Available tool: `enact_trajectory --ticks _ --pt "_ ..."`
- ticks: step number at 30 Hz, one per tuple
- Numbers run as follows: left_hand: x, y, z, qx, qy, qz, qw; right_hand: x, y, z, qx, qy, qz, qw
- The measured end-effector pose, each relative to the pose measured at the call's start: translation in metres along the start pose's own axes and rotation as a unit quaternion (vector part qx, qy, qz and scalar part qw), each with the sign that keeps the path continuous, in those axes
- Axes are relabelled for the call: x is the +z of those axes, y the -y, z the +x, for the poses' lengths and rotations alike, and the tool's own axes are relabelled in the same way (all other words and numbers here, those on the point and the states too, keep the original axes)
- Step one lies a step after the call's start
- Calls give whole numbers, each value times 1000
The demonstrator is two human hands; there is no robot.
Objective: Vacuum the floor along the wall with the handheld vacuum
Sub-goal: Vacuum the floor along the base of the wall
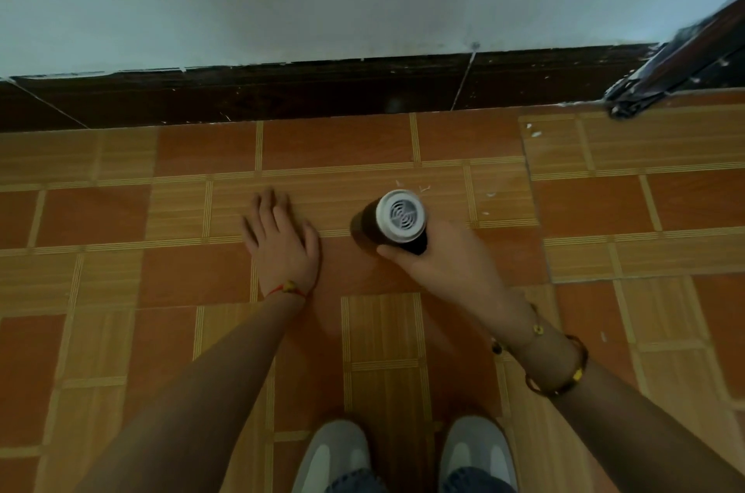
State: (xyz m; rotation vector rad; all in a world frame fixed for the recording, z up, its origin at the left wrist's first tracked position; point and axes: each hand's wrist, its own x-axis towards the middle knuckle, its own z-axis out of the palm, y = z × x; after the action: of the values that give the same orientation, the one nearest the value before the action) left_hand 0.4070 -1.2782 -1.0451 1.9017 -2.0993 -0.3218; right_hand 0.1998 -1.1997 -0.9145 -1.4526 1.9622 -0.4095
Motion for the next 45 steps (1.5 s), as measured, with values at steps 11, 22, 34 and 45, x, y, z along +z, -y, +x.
enact_trajectory --ticks 11,22,34,45 --pt "2 1 0 -2 -8 4 1000 -23 -39 11 82 -118 28 989" --pt "2 0 0 1 -14 5 1000 -22 -22 37 32 -82 20 996" --pt "3 2 0 1 -14 7 1000 -13 -17 58 -17 -85 16 996" --pt "3 2 1 0 -16 1 1000 -13 -1 100 -47 -138 23 989"
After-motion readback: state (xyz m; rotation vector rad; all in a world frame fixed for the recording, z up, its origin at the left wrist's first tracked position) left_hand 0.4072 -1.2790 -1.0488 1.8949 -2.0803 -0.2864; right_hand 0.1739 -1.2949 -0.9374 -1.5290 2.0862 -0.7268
